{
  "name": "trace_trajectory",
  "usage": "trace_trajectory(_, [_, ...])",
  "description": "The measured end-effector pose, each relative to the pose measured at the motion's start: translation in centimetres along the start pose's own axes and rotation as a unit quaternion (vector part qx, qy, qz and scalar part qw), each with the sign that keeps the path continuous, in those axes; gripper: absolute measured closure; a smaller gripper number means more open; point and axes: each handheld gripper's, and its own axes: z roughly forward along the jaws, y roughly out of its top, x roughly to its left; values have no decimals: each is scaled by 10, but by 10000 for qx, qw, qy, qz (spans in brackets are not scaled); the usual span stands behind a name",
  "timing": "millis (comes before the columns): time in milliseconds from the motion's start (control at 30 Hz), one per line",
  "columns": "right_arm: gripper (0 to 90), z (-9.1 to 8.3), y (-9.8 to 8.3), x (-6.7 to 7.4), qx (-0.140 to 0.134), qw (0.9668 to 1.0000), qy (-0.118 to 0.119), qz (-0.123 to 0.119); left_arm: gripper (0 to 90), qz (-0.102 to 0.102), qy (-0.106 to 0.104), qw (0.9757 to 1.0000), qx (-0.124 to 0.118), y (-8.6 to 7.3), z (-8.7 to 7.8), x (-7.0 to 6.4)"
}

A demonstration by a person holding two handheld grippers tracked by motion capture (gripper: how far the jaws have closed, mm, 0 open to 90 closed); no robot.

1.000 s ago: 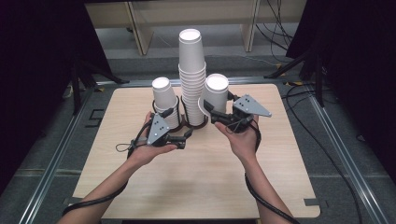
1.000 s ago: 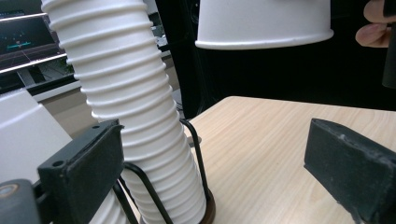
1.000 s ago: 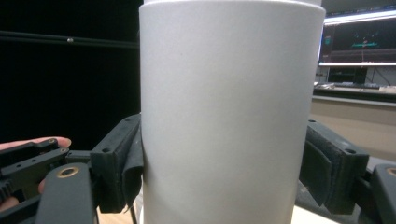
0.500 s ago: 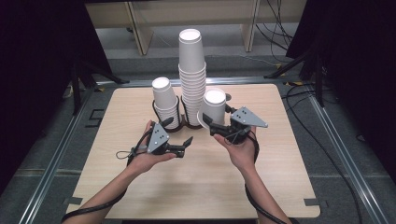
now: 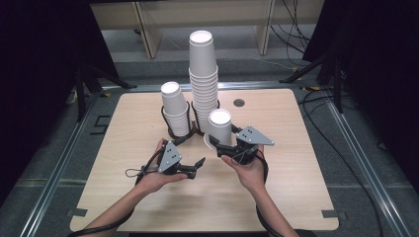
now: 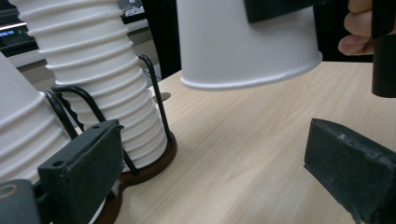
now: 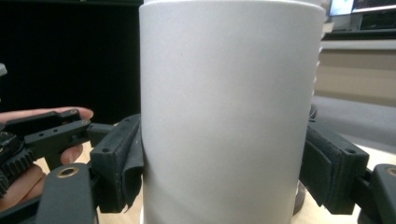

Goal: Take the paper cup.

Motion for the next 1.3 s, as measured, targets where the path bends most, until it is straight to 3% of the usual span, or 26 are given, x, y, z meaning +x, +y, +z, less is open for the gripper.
trace_trajectory(67, [238, 0, -4, 2, 50, 10000, -21, -7, 44, 2, -22, 10000, 13, -1, 0, -1])
trace_trajectory(100, [238, 0, -6, 4, 165, 9998, 43, 102, 43, 8, -63, 10000, 25, -2, 1, -4])
trace_trajectory(233, [238, 3, -14, 7, 160, 9997, 157, 54, 41, 41, -136, 9999, 30, -3, 3, -8])
trace_trajectory(333, [238, 3, -18, 10, 258, 9993, 204, 178, 35, 32, -201, 9998, 31, -3, 3, -10])
trace_trajectory(367, [238, 4, -19, 9, 237, 9995, 218, 55, 35, 27, -230, 9997, 49, -3, 4, -10])
trace_trajectory(400, [238, 5, -22, 12, 267, 9991, 288, 172, 31, -4, -292, 9995, 70, -4, 6, -11])
trace_trajectory(467, [237, 6, -24, 13, 257, 9992, 252, 146, 27, -47, -328, 9994, 32, -5, 8, -12])
trace_trajectory(567, [238, 8, -26, 16, 311, 9987, 349, 209, 26, -101, -377, 9992, 85, -4, 10, -12])
trace_trajectory(600, [238, 8, -26, 15, 288, 9992, 277, 72, 26, -135, -389, 9992, -6, -5, 12, -12])
trace_trajectory(733, [238, 9, -28, 18, 298, 9986, 405, 186, 25, -224, -432, 9988, 50, -4, 12, -10])
trace_trajectory(933, [238, 11, -30, 21, 315, 9984, 451, 118, 25, -240, -493, 9984, 99, -6, 14, -11])
trace_trajectory(1000, [238, 12, -31, 25, 394, 9975, 525, 275, 18, -255, -503, 9984, 58, -7, 16, -11])
trace_trajectory(1100, [238, 13, -32, 25, 375, 9977, 537, 189, 11, -252, -508, 9983, 125, -7, 16, -11])
trace_trajectory(1133, [238, 13, -32, 24, 328, 9983, 486, 60, 7, -250, -538, 9982, 106, -7, 17, -11])
trace_trajectory(1167, [238, 14, -33, 26, 369, 9976, 556, 197, 5, -250, -538, 9982, 106, -7, 17, -11])
trace_trajectory(1233, [238, 14, -33, 26, 380, 9973, 605, 196, 4, -269, -541, 9981, 102, -6, 17, -11])
trace_trajectory(1267, [237, 15, -33, 26, 350, 9976, 593, 83, 0, -273, -552, 9981, 87, -6, 18, -11])
trace_trajectory(1300, [237, 15, -34, 27, 371, 9974, 594, 161, 0, -281, -563, 9980, 97, -6, 18, -11])
